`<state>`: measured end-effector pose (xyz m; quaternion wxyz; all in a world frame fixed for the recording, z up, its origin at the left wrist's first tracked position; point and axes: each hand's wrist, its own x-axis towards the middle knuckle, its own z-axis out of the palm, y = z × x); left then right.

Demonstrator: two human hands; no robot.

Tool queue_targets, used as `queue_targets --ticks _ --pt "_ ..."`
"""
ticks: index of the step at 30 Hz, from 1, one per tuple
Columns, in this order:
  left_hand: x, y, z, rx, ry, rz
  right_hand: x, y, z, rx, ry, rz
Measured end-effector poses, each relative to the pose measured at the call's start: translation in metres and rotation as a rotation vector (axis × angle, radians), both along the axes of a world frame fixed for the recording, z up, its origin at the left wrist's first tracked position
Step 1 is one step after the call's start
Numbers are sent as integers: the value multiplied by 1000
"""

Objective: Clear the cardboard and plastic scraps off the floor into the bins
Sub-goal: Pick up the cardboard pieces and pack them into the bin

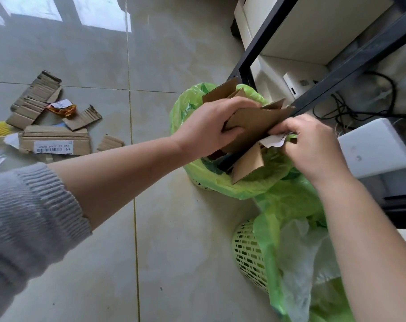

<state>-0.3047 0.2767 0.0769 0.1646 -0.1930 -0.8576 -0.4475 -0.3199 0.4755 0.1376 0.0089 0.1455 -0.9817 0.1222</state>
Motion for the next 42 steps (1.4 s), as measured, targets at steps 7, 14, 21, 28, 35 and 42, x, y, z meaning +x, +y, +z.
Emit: queue_targets --ticks 7,14,21,28,35,42 --pt "1 -11 -26 -246 80 -28 -8 -10 -26 6 86 -71" --pt "-3 -22 -25 -371 121 -81 -4 -6 -39 60 -56 -136" --pt "-3 -85 16 -117 1 24 6 -64 36 -213 186 59" --pt "25 -240 -13 49 -510 400 33 -184 12 -261 -166 361" --pt "109 -342 -73 -185 -958 406 47 -271 -54 283 -456 513" --pt "106 -350 -103 -404 -936 308 36 -312 -73 622 -604 420"
